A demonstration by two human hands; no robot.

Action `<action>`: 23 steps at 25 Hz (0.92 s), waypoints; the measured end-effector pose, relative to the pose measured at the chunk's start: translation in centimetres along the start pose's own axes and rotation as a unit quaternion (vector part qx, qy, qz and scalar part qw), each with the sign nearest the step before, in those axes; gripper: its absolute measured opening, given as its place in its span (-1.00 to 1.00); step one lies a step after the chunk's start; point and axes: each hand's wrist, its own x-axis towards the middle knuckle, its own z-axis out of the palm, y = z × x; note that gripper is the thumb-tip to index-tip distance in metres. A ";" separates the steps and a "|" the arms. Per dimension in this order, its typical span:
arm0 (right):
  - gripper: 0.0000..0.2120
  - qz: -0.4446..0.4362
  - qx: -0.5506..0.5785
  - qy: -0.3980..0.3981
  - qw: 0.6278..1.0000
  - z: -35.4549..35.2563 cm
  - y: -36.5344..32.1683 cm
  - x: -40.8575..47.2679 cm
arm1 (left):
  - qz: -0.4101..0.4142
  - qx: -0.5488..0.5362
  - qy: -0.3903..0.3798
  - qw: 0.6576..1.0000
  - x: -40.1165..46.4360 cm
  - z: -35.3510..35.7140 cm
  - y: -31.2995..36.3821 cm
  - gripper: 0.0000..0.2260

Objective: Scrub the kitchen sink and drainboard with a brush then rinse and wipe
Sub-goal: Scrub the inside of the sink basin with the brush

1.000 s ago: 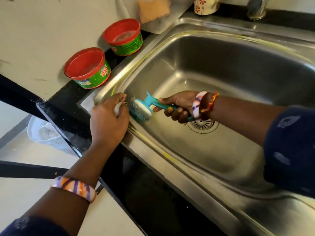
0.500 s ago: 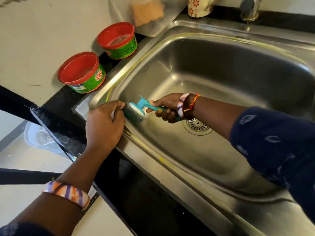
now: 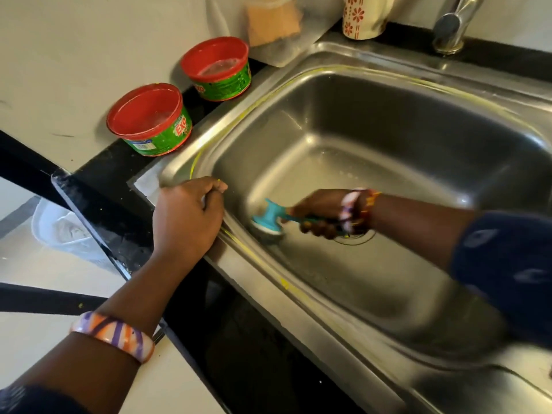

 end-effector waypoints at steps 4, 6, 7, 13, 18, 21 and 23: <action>-0.71 -0.134 -0.337 0.237 0.901 2.6 -3.5 4.9 | -0.014 -0.008 0.004 1.000 0.0 0.0 0.1 -0.70; -0.67 -0.113 -0.400 0.330 0.848 -0.3 -3.6 4.9 | -0.019 -0.014 0.005 1.000 0.1 -0.1 0.1 -0.69; -0.67 -0.087 -0.389 0.380 0.835 -2.3 -3.1 4.4 | -0.019 -0.016 0.004 1.000 0.1 -0.1 0.0 -0.69; -0.63 0.012 -0.250 0.463 0.850 -8.0 -1.8 3.1 | -0.016 -0.010 -0.013 1.000 -0.1 -0.1 0.0 -0.76; -0.67 -0.067 -0.302 0.233 0.922 2.1 -2.9 5.9 | -0.006 -0.011 -0.043 0.999 -0.3 -0.4 0.3 -0.71; -0.72 -0.063 -0.297 0.216 0.928 4.4 -2.7 3.8 | 0.011 -0.005 -0.053 0.999 -0.5 -0.4 0.7 -0.70; -0.70 -0.005 -0.321 0.146 0.936 2.8 -0.1 0.7 | 0.023 0.006 -0.070 0.997 -0.6 -0.5 0.7 -0.75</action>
